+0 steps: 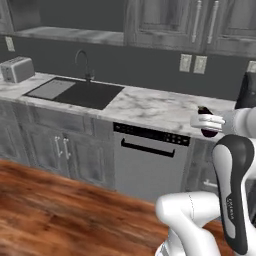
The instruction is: Pick eggplant from the fridge and place it on the plate on the counter.
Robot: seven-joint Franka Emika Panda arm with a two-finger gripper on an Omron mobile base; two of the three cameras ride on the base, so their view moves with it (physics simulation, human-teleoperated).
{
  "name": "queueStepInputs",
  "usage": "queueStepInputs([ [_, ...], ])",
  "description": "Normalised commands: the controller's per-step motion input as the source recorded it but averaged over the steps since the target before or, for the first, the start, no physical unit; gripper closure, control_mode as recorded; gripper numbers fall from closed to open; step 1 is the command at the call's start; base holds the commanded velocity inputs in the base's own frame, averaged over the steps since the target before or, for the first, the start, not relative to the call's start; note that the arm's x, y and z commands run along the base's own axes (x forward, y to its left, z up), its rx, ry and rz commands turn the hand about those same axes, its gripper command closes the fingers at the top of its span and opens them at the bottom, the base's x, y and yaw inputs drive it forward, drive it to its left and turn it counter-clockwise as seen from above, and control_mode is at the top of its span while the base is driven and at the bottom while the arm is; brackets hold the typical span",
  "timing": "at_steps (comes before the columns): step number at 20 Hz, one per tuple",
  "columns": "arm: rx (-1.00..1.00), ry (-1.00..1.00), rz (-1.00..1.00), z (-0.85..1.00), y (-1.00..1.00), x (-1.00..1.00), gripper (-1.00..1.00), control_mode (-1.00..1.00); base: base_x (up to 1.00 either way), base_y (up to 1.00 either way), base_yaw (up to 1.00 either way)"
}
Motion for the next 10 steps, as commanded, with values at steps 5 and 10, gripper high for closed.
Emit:
queueStepInputs([
  [5, 0.0, 0.0, 0.0, 0.0, 0.0, 0.0, 1.0, 1.0, 0.76, 0.62, 0.0],
  [10, 0.0, 0.0, 0.0, 0.0, 0.0, 0.0, 1.0, 1.0, 0.77, 0.71, 0.0],
])
